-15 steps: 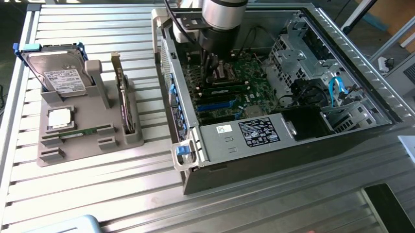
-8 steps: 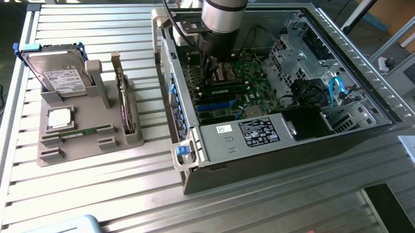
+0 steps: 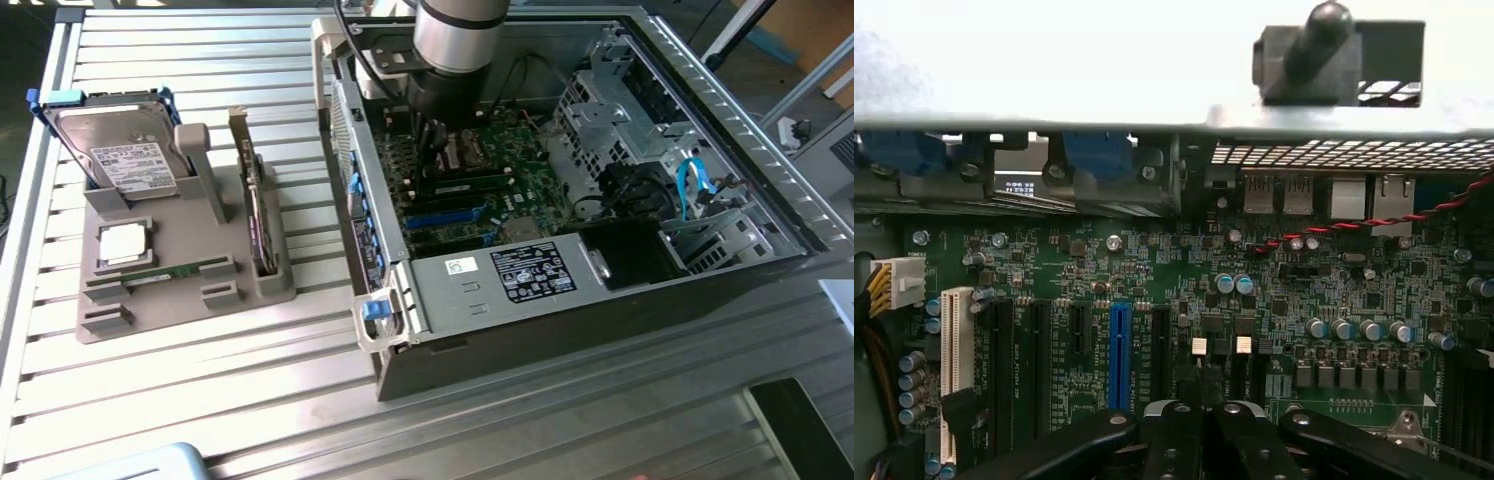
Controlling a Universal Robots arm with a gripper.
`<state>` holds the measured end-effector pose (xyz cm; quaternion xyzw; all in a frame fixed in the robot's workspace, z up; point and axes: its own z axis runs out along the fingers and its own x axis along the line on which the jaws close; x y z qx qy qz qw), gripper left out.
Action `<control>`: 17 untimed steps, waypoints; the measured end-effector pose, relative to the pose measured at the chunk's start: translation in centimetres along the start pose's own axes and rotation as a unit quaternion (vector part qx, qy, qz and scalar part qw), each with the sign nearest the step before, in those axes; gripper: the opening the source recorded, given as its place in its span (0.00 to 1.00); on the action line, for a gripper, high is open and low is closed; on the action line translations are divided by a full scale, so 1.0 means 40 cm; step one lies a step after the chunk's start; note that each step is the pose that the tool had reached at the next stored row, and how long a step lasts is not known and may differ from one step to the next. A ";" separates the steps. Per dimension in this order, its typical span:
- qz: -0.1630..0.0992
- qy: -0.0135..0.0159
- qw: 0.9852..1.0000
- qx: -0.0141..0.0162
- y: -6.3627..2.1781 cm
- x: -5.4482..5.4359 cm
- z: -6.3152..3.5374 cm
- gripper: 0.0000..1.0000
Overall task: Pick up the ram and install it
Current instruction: 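Press down the ram until it locks into place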
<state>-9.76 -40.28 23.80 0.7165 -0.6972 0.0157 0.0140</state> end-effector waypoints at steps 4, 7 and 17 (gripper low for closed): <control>0.000 0.000 1.000 0.000 0.000 0.000 0.001 0.11; 0.000 0.000 1.000 0.000 0.000 0.000 0.005 0.11; 0.000 0.000 1.000 0.000 0.000 -0.001 0.012 0.11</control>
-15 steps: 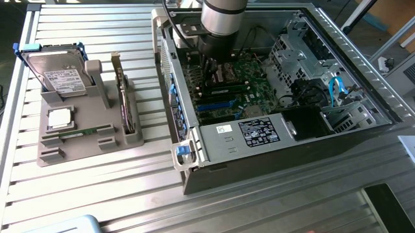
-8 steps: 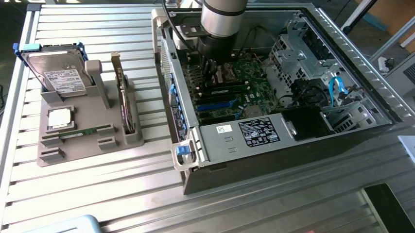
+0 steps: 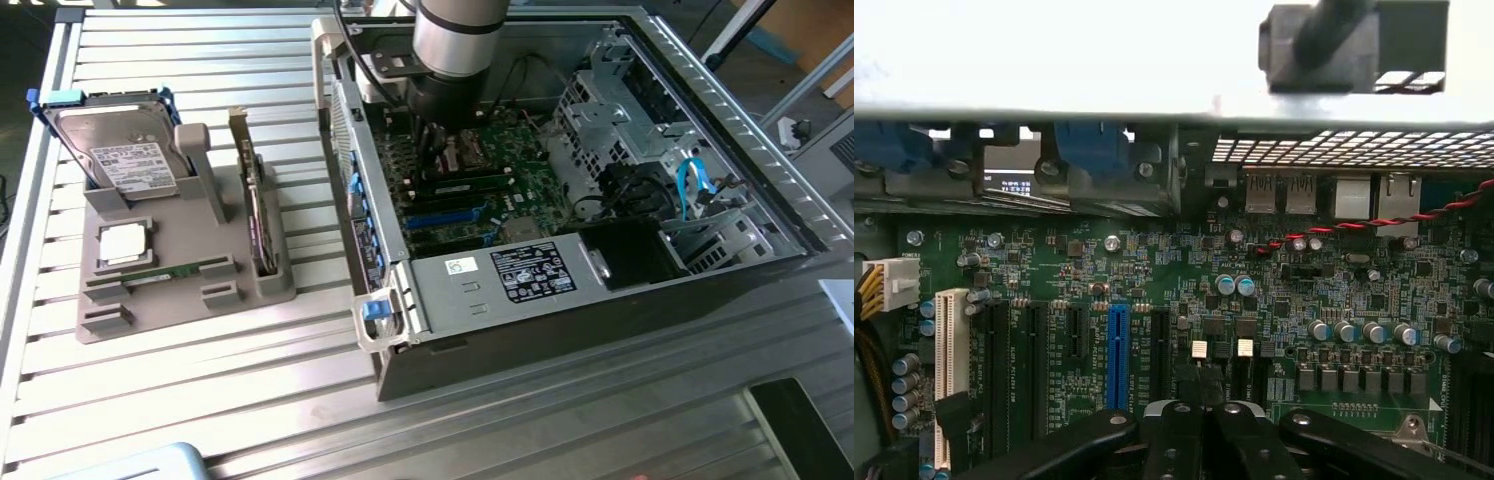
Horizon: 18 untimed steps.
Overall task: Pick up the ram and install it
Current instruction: 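Press down the ram until it locks into place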
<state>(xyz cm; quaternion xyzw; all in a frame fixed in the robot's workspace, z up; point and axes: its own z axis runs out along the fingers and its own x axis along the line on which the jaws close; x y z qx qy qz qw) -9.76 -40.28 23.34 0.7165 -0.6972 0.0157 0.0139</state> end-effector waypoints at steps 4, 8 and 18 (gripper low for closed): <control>0.000 0.000 1.000 0.000 0.000 0.000 0.003 0.11; 0.000 0.000 1.000 0.000 0.000 0.000 0.009 0.11; 0.000 0.000 1.000 0.000 0.000 0.000 0.012 0.11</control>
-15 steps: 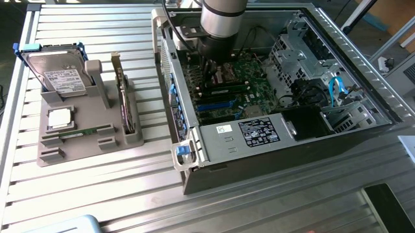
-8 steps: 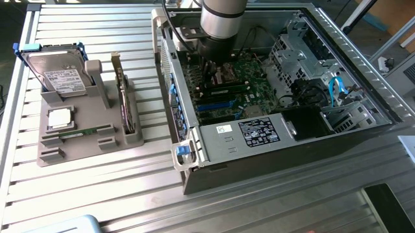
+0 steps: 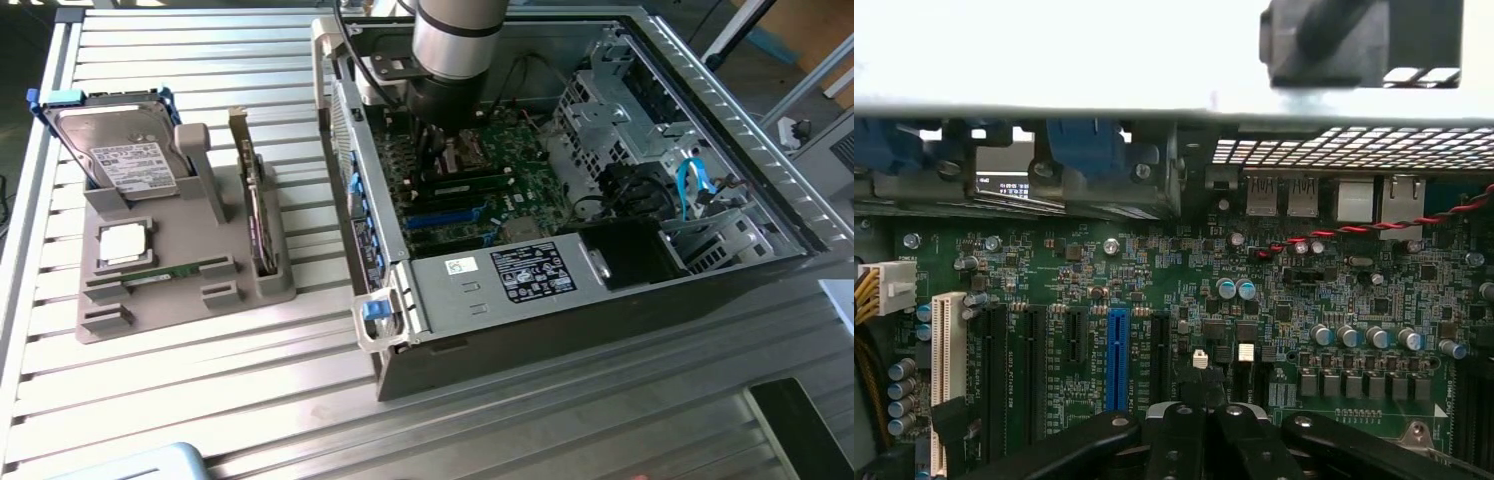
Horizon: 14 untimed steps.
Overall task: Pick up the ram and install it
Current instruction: 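Press down the ram until it locks into place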
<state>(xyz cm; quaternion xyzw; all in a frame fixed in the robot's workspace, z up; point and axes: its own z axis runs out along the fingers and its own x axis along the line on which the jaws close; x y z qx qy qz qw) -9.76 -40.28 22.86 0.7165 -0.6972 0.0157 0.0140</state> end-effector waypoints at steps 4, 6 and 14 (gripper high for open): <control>0.000 0.000 1.000 0.000 0.000 0.000 -0.003 0.11; 0.000 -0.001 1.000 0.000 -0.002 0.000 -0.012 0.11; 0.000 0.000 1.000 0.000 -0.003 0.002 -0.054 0.11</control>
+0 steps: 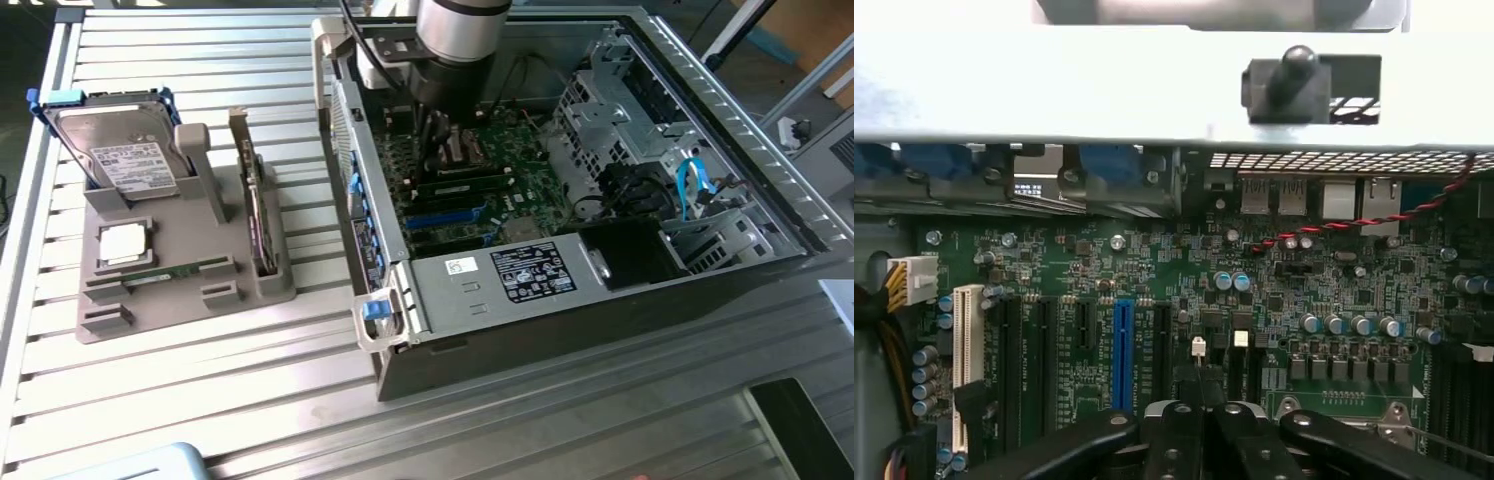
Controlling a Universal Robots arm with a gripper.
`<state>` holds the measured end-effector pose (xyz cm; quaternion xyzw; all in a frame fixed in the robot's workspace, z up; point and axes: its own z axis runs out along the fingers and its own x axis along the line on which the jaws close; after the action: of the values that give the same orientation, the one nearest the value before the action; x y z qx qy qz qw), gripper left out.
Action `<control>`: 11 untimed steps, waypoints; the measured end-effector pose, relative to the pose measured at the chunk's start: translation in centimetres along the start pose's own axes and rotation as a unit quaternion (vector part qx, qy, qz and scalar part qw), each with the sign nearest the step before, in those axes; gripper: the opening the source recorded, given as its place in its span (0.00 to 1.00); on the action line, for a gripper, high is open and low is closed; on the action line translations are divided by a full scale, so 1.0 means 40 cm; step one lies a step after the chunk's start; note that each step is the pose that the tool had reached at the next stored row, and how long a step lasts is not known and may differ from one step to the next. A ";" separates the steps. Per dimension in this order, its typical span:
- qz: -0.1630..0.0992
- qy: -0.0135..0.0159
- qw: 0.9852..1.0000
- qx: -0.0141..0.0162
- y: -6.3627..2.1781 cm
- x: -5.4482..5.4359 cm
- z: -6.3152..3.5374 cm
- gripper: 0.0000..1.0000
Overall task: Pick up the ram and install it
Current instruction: 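Press down the ram until it locks into place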
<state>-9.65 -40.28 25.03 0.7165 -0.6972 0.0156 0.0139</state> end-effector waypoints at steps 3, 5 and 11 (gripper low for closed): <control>0.000 0.000 1.000 0.000 0.000 0.000 -0.009 0.11; 0.000 0.000 1.000 0.000 0.000 0.001 -0.014 0.11; 0.000 0.000 1.000 0.000 0.000 0.001 -0.030 0.11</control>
<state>-9.63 -40.28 26.23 0.7165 -0.6972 0.0156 0.0139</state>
